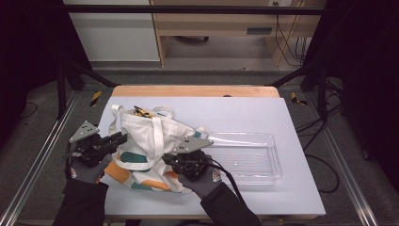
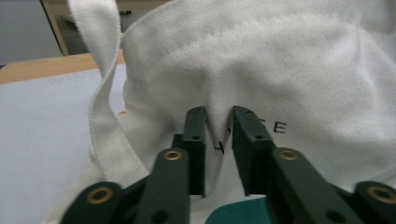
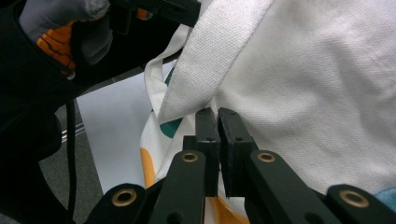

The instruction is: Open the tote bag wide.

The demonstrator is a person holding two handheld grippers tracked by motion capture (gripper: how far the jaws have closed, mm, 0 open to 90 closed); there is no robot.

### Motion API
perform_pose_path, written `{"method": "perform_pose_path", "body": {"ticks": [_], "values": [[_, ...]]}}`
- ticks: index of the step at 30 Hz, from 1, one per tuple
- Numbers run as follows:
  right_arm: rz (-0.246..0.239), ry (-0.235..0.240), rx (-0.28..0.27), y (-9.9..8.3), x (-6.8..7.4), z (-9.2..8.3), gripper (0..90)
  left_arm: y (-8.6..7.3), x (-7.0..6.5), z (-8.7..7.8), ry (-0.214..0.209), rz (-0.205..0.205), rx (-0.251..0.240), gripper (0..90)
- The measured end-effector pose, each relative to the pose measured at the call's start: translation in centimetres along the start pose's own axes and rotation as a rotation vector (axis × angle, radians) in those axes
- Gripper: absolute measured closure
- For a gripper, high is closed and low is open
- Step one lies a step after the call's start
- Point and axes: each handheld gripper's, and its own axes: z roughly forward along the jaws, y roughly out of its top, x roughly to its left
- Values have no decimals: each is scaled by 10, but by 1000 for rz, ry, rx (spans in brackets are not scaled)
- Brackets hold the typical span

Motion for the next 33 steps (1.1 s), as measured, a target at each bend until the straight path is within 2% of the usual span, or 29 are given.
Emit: {"method": "perform_pose_path", "body": {"ticks": [1, 3, 4, 8, 15, 19, 20, 22, 25, 29, 31, 33], "values": [[0, 0, 0, 0, 0, 0, 873, 0, -1, 1, 4, 8, 5, 796], [7, 3, -1, -1, 0, 0, 871, -1, -2, 0, 3, 11, 10, 868], [9, 3, -2, -1, -1, 1, 869, -1, -2, 0, 5, 17, 13, 876], [22, 2, -9, 0, -2, -1, 828, -3, -2, -3, 6, 15, 13, 884], [42, -5, -57, 6, -6, -10, 754, -7, -2, -6, -1, 18, 20, 886], [67, -45, -124, 11, -13, -23, 695, -10, -3, -8, -1, 23, 24, 886], [67, -45, -124, 11, -13, -23, 695, -10, -3, -8, -1, 23, 24, 886], [60, -92, -173, 16, -20, -29, 643, -11, -3, -9, 0, 26, 25, 886], [52, -136, -201, 21, -26, -30, 588, -12, -3, -10, 0, 26, 25, 886], [64, -144, -196, 24, -30, -26, 527, -14, -4, -11, 1, 28, 24, 886], [49, -160, -197, 27, -33, -20, 481, -16, -5, -12, 2, 34, 25, 887], [47, -156, -200, 29, -35, -16, 464, -16, -5, -12, 1, 34, 25, 887]]}}
